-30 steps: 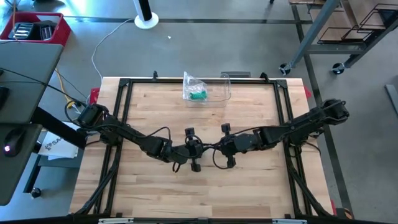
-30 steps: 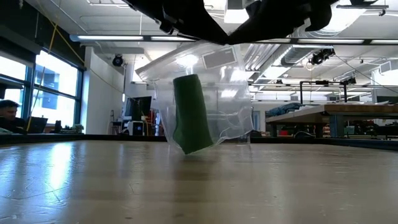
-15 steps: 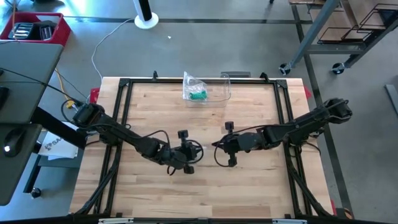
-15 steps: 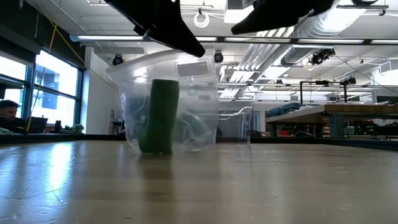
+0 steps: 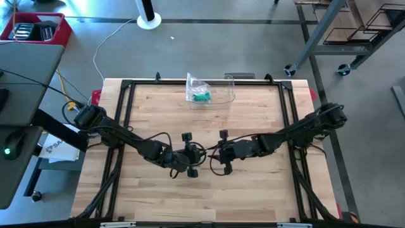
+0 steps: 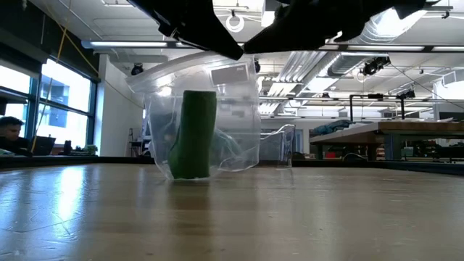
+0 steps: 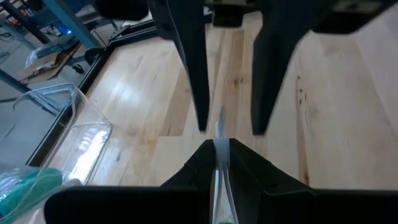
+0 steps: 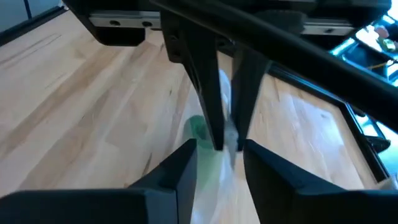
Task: Roll bandage
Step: Close the zip bag
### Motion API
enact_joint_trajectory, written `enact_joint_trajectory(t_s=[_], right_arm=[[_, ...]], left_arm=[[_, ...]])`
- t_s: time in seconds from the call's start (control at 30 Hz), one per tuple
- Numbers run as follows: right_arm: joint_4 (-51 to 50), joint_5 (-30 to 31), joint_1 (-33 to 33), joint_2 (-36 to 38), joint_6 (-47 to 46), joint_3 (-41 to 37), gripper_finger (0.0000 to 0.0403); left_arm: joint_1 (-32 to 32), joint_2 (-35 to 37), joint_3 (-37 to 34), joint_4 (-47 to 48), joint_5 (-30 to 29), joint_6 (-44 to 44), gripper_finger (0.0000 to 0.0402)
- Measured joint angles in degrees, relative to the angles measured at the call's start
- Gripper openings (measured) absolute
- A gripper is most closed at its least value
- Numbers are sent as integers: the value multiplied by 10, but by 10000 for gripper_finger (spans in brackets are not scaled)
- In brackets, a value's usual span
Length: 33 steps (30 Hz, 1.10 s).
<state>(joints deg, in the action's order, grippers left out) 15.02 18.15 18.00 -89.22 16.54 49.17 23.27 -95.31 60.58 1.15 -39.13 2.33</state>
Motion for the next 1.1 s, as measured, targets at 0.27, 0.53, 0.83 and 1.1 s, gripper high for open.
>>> enact_joint_trajectory(t_s=[0.27, 0.53, 0.83, 1.1], right_arm=[[37, 3, 0, -20, 20, 0, 47], [24, 34, 0, -20, 19, 0, 3], [-17, 84, 9, -12, 0, 0, 1], [-103, 121, 22, 39, -27, 0, 0]], left_arm=[[0, 0, 0, 3, 2, 1, 26], [3, 0, 0, 5, 0, 0, 26], [24, 28, 0, 68, -13, 17, 37], [38, 61, 1, 171, -18, 73, 30]])
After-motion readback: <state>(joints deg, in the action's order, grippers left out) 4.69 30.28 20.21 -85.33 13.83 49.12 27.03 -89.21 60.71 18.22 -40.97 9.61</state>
